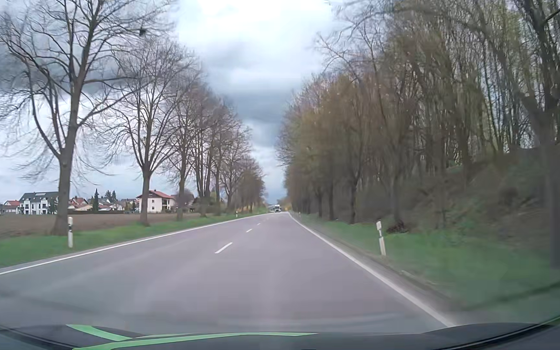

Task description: Follow the waypoints while adhering to traffic rules and regulations

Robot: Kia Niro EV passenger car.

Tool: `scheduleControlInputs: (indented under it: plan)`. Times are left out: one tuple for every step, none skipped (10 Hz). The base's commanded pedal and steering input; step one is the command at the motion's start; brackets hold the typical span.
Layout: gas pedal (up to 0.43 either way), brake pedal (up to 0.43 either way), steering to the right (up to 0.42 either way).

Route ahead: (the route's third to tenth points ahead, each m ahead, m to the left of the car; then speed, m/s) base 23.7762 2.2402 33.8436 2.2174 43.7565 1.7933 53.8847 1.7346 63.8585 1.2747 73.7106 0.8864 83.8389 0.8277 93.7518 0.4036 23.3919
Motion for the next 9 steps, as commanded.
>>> scheduleControlInputs:
  plan:
    - [0.209,0.000,0.003]
    - [0.209,0.000,0.002]
    - [0.197,0.000,0.002]
    - [0.197,0.000,0.002]
    - [0.197,0.000,0.002]
    - [0.197,0.000,0.002]
    - [0.197,0.000,0.002]
    - [0.189,0.000,0.002]
    - [0.189,0.000,0.002]
